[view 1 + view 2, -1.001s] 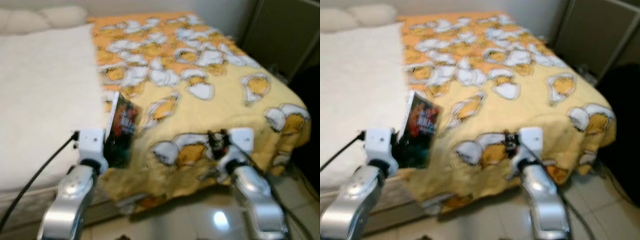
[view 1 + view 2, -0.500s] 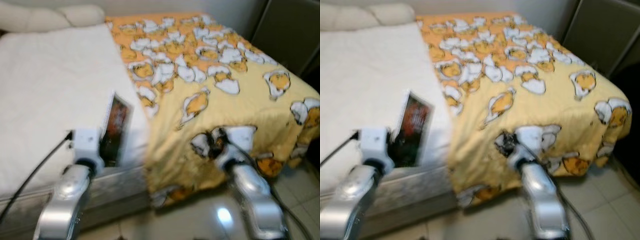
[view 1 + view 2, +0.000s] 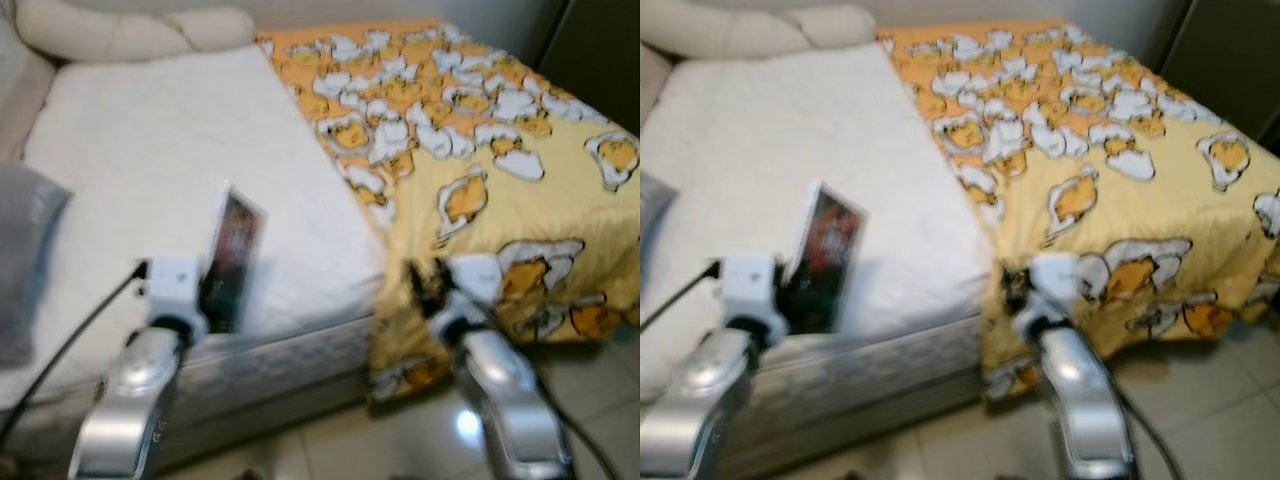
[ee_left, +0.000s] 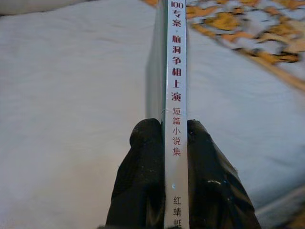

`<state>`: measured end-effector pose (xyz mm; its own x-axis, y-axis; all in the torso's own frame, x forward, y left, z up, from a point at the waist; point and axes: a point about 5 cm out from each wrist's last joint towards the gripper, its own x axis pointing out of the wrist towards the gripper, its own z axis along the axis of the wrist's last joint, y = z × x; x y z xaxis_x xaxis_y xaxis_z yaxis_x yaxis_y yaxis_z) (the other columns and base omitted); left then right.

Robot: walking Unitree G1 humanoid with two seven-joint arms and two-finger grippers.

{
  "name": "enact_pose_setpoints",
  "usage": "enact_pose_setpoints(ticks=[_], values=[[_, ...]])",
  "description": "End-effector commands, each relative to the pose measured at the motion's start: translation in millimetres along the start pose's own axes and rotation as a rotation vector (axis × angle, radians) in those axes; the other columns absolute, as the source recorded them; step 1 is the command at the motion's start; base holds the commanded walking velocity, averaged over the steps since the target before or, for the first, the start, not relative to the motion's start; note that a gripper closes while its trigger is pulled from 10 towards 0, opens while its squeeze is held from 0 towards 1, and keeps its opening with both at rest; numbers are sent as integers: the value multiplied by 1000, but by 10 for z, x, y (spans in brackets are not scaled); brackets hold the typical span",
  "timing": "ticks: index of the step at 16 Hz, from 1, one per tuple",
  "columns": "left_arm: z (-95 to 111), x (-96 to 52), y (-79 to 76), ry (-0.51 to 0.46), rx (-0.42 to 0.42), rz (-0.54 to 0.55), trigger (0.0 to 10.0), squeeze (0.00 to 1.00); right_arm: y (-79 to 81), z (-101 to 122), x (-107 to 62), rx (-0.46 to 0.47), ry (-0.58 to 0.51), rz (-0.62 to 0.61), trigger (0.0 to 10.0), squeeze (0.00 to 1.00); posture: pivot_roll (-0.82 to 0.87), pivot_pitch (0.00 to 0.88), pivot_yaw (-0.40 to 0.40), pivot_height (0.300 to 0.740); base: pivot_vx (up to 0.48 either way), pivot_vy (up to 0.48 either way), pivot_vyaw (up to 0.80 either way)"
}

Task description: Clean up the room

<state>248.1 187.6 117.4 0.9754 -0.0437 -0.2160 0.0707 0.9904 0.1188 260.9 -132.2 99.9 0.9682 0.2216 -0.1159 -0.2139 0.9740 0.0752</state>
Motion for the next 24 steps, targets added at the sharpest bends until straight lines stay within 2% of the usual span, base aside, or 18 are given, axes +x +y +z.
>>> enact_pose_setpoints(ticks=[1,3,6,8,10,13,16,20,24], values=[[107,10,-48,-51,1,-19,10000,0,-97,19,-27,-13,-2,-30,10000,0,-71,21,20,740,0,480,0],[104,-2,-48,-50,1,-20,10000,0,-107,24,-25,-12,-3,-32,10000,0,-70,23,22,740,0,480,0],[120,-2,-36,-59,59,-13,10000,0,-84,20,-23,-11,-1,-26,10000,0,-65,22,10,740,0,-160,0],[125,-1,-23,-64,25,16,10000,0,-68,19,-7,-10,2,-15,10000,0,-59,23,0,740,0,-480,0],[133,-10,-32,-79,-15,32,10000,0,-70,24,10,-10,4,-11,10000,0,-57,20,-3,740,0,0,0],[193,25,20,-106,4,70,10000,0,-75,44,45,-11,2,0,10000,0,-58,14,0,740,0,0,0],[170,27,40,-97,31,67,10000,0,-78,53,55,-11,0,7,10000,0,-62,13,2,740,0,0,0],[181,20,80,-106,3,86,10000,0,18,2,42,-39,32,97,10000,0,-55,18,1,740,288,0,0],[187,8,100,-105,6,81,10000,0,51,-32,26,-23,47,116,10000,0,-51,20,7,740,378,0,600]])
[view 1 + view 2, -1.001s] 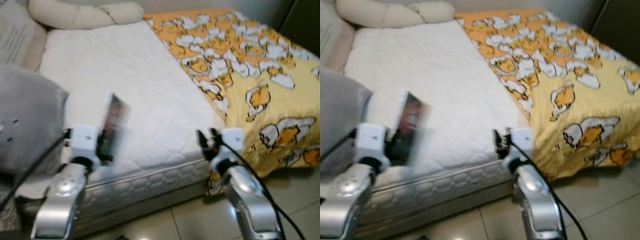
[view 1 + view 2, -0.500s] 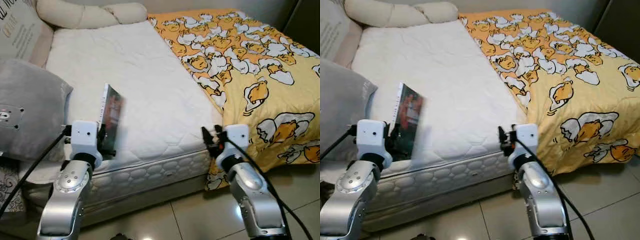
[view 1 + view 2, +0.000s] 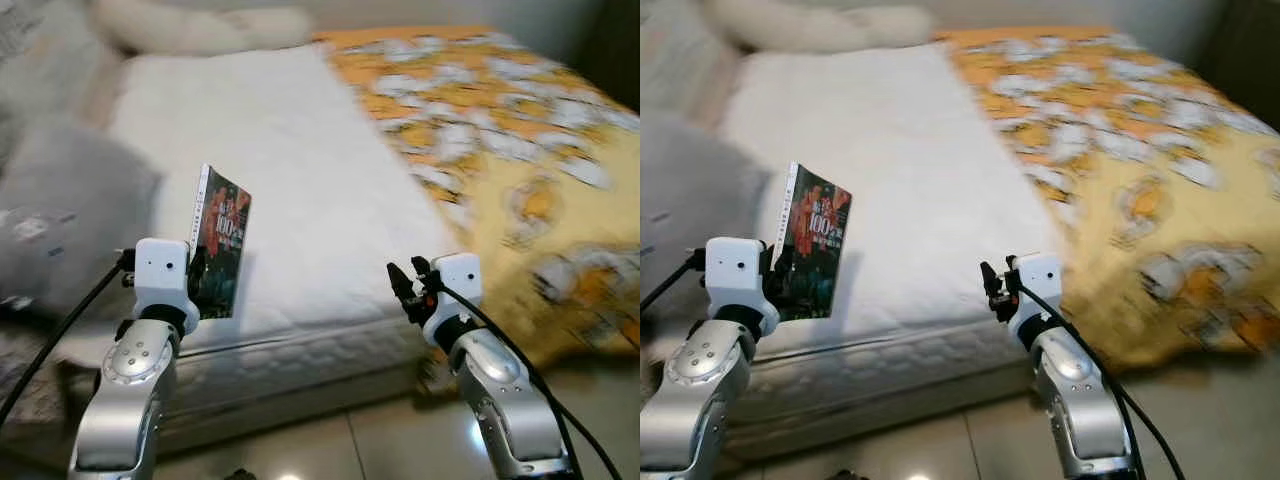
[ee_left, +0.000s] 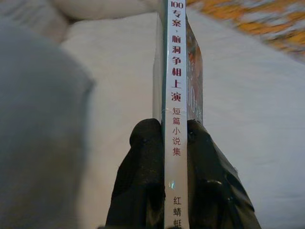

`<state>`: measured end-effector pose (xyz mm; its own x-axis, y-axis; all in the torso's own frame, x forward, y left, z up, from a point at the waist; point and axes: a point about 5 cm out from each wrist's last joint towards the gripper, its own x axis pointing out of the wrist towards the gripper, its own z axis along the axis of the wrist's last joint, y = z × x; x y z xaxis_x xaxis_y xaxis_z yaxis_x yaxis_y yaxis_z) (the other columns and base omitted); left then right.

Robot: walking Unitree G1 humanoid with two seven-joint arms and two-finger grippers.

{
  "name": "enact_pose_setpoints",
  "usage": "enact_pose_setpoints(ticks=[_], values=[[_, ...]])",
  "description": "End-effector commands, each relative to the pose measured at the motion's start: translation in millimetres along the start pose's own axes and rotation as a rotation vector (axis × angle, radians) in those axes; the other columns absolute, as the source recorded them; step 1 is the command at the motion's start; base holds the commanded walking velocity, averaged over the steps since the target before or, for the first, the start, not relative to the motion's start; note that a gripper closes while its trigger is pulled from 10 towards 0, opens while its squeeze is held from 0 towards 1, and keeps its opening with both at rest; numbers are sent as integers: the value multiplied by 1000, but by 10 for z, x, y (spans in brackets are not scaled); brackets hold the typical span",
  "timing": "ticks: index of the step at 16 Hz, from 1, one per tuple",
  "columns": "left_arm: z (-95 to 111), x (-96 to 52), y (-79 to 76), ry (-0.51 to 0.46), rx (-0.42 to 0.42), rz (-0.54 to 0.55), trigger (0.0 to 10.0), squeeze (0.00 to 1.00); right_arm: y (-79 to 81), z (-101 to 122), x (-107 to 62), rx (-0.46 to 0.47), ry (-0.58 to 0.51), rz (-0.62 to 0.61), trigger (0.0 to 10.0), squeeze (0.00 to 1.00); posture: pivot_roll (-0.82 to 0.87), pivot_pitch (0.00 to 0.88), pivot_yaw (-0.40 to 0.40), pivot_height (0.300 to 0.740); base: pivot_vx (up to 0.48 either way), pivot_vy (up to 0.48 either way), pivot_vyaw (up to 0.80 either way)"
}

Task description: Clean up the room

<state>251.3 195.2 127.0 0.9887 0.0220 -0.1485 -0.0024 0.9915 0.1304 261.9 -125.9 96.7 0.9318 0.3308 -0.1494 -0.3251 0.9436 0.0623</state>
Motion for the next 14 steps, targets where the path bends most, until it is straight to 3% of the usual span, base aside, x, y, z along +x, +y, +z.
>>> enact_pose_setpoints(ticks=[1,12,14], values=[[100,8,11,-45,7,5,10000,0,-7,-7,-6,6,7,5,10000,0,-51,20,10,740,386,0,0],[96,10,68,-37,19,-4,10000,0,-12,-32,-30,-19,18,38,10000,0,-44,7,15,740,376,0,0],[102,16,83,-37,-2,-6,10000,0,-12,-26,-28,-18,21,53,10000,0,-44,8,18,740,0,0,0]])
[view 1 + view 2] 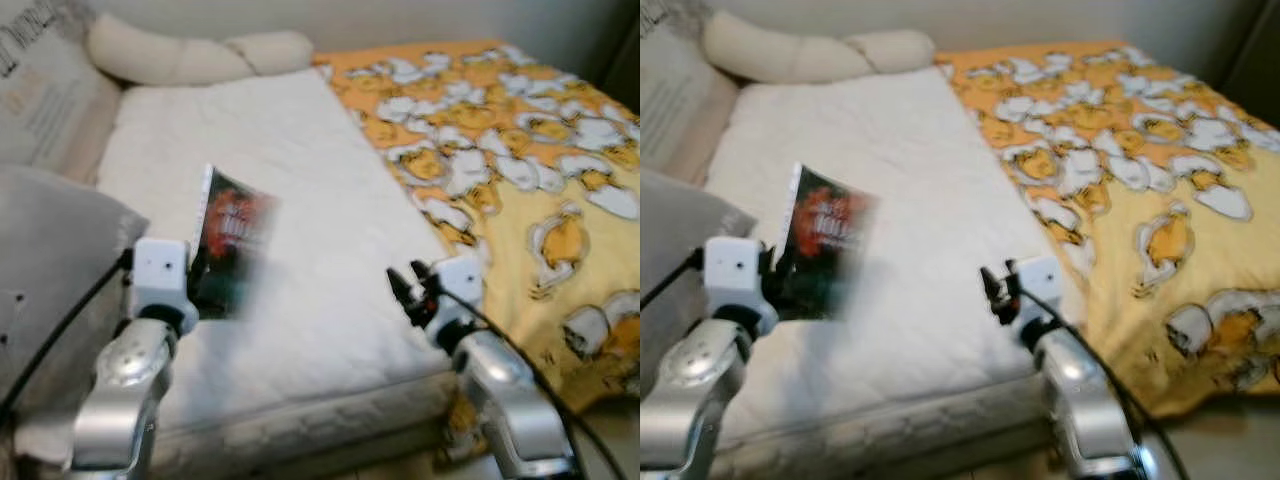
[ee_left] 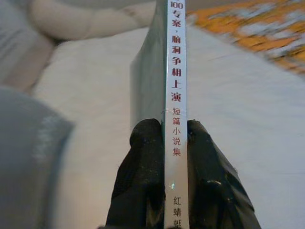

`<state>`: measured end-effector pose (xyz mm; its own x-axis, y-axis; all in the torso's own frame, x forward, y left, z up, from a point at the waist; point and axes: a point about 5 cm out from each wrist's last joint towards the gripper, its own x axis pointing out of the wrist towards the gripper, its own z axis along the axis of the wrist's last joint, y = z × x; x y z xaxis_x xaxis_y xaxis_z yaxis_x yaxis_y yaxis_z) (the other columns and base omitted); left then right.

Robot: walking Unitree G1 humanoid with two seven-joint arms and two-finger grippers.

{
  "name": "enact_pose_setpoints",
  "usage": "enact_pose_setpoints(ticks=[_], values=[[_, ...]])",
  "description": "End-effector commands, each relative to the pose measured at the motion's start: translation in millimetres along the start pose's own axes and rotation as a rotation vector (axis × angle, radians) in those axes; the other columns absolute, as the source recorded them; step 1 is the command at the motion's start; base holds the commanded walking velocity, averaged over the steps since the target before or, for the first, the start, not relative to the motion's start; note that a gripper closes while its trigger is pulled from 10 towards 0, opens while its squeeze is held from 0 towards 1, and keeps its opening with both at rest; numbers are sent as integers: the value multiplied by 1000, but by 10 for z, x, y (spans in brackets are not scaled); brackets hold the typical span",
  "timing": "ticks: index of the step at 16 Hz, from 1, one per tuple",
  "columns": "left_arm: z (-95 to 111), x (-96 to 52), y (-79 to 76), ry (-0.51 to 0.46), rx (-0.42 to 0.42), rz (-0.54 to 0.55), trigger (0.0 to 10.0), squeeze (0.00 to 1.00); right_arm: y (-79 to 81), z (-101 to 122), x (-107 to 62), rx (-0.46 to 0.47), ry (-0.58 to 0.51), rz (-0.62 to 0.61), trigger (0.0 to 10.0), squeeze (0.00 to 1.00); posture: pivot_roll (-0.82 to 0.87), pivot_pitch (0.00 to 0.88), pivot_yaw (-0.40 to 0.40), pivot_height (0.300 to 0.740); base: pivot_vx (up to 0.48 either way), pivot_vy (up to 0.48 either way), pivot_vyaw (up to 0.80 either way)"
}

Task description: Clean up the room

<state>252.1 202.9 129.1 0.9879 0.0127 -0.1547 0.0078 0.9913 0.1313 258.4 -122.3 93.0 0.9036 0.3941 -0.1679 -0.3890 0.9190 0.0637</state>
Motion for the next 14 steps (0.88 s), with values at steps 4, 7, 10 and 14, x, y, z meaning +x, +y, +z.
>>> enact_pose_setpoints(ticks=[4,7,10,14], values=[[43,108,59,31,-26,-37,10000,0,-69,95,-32,39,-37,44,10000,0,-47,18,27,740,0,0,0],[24,346,158,91,11,-121,10000,0,-64,171,-58,10,-31,193,10000,0,-51,26,31,740,0,0,0],[118,572,184,88,-188,-160,10000,0,-84,230,-93,-15,-12,298,10000,0,-61,33,36,740,0,0,0],[86,871,80,129,-482,-243,10000,0,-97,293,-180,-36,61,455,10000,0,-90,62,39,740,0,0,0]])
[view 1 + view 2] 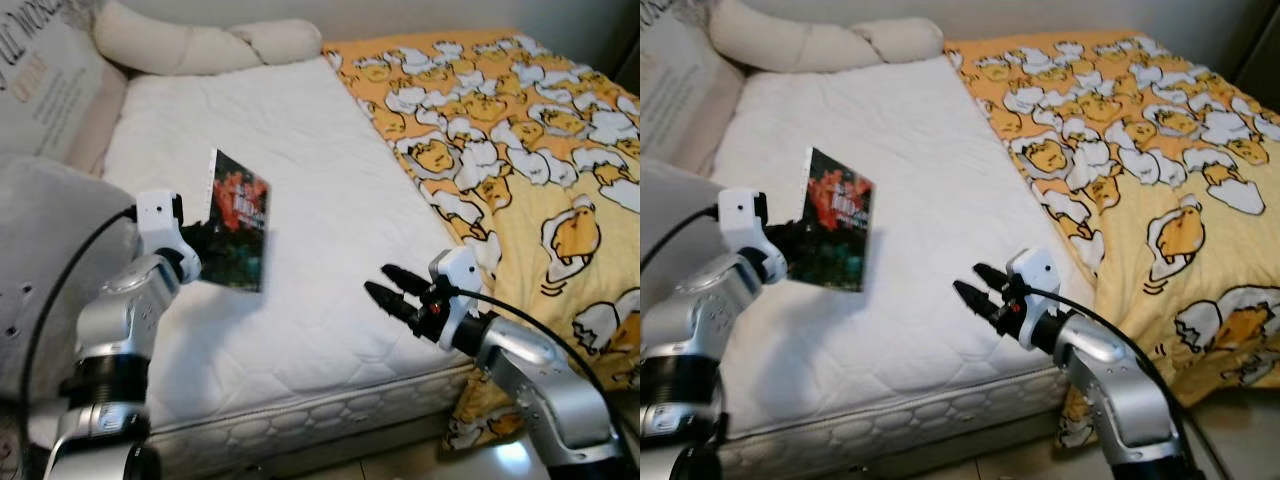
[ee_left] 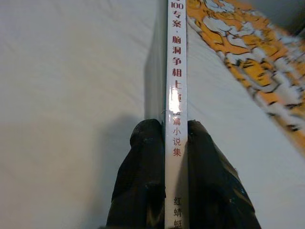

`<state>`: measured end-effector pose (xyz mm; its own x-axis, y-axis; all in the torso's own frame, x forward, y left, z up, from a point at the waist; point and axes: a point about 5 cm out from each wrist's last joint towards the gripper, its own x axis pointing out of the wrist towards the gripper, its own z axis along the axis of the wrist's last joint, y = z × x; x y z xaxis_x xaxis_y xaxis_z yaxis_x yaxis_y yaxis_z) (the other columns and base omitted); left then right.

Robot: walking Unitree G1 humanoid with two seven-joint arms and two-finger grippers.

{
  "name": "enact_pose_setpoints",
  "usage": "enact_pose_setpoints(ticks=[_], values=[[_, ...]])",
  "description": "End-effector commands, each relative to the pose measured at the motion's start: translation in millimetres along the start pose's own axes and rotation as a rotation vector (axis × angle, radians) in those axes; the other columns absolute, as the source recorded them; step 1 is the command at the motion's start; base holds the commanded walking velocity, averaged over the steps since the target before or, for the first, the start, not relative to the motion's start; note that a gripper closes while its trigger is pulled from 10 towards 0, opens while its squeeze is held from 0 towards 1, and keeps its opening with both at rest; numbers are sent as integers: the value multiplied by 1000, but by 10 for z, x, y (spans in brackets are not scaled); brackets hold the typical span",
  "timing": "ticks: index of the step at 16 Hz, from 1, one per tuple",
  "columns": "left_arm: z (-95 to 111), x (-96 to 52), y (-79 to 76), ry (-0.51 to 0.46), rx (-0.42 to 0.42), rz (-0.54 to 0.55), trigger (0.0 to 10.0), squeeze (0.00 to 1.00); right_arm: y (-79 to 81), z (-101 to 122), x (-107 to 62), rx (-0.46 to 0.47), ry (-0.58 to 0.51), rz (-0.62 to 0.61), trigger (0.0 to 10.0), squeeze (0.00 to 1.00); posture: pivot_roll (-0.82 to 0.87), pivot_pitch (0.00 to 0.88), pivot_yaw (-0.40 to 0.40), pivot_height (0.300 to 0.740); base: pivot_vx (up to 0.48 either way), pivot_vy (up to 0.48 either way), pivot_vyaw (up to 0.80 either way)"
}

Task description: Clean up the room

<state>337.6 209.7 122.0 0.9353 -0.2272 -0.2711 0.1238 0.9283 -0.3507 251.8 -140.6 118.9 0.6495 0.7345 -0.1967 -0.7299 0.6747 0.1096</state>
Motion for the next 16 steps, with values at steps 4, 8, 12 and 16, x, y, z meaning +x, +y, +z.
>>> enact_pose_setpoints(ticks=[4,8,12,16], values=[[-494,124,79,158,-187,0,10000,0,35,47,-83,1,28,49,10000,0,-111,86,32,740,0,0,0],[-800,84,264,278,-34,129,10000,0,84,48,-144,19,56,70,10000,0,-134,105,37,740,0,0,0],[-736,32,477,250,37,246,10000,0,131,15,-171,9,96,103,10000,0,-128,103,37,740,0,0,0],[-689,-23,623,177,6,393,10000,0,174,32,-145,11,97,157,10000,0,-123,95,25,740,0,0,0]])
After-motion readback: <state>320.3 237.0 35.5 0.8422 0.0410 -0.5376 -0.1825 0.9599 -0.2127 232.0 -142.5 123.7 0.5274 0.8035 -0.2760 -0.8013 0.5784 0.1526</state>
